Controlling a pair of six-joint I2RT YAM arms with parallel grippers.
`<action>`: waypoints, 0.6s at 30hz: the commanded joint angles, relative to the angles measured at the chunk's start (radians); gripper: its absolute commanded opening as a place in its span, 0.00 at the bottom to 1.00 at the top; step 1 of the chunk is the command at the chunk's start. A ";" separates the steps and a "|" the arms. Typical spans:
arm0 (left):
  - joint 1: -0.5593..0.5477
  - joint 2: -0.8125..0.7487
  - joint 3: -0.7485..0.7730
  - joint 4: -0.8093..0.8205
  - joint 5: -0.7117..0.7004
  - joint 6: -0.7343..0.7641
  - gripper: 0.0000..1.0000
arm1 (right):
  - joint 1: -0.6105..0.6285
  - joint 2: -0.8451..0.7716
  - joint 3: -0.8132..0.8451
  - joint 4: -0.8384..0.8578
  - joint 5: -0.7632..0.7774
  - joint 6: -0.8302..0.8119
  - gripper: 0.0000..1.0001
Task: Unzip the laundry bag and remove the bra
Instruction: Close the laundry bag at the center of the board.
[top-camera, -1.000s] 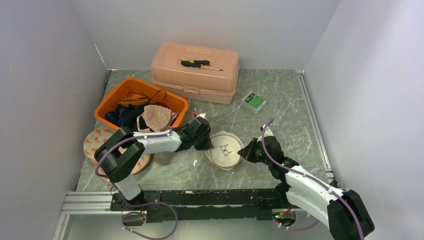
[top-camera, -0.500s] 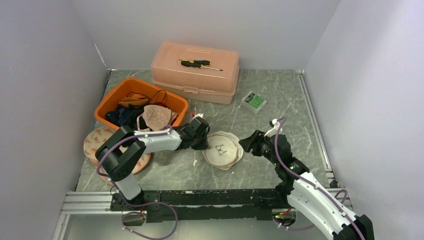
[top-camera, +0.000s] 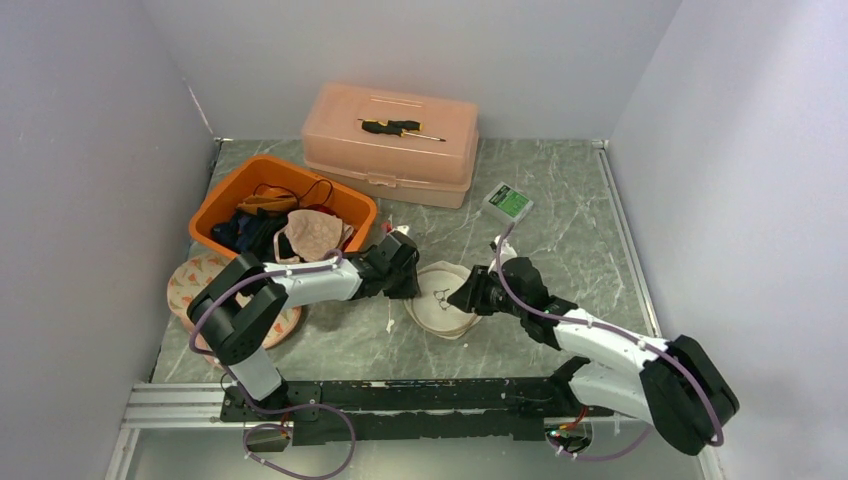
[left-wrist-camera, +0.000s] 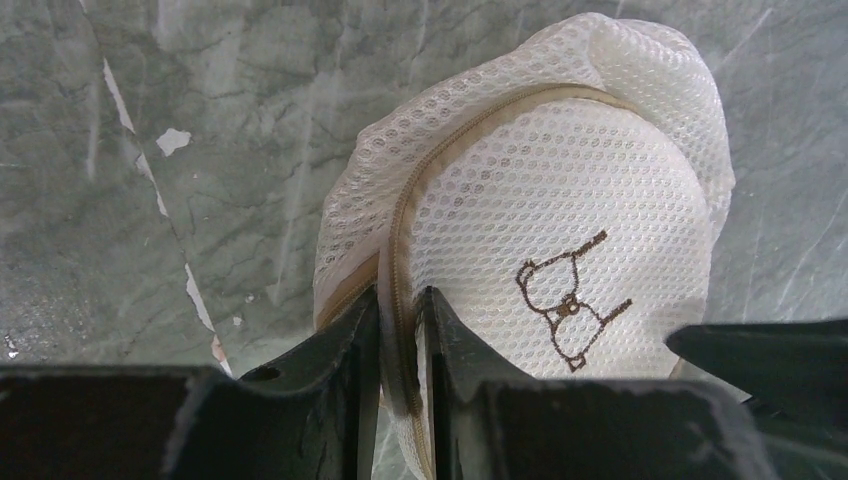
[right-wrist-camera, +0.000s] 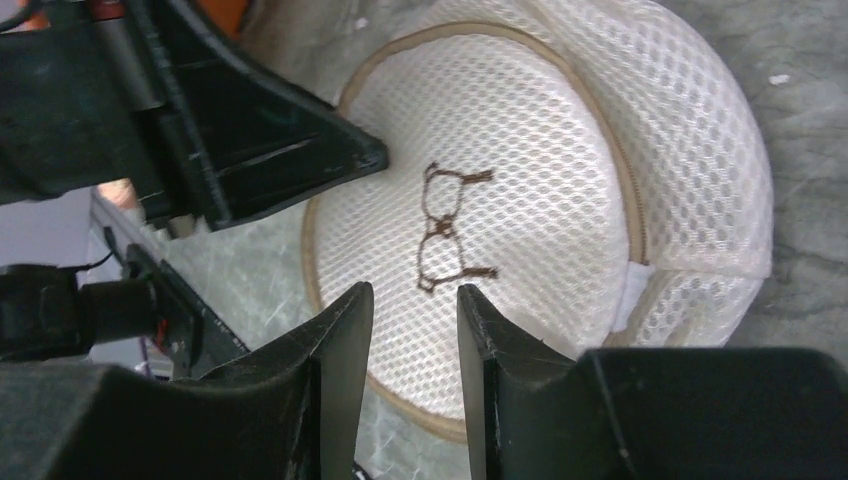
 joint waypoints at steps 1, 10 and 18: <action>-0.009 -0.032 0.034 0.017 0.026 0.031 0.26 | 0.000 0.072 -0.002 0.113 0.078 0.033 0.39; -0.010 -0.104 -0.003 -0.044 0.028 0.058 0.63 | 0.000 0.185 -0.085 0.163 0.190 0.094 0.38; -0.010 -0.343 -0.101 -0.072 0.038 0.068 0.68 | 0.001 0.162 -0.097 0.153 0.229 0.106 0.38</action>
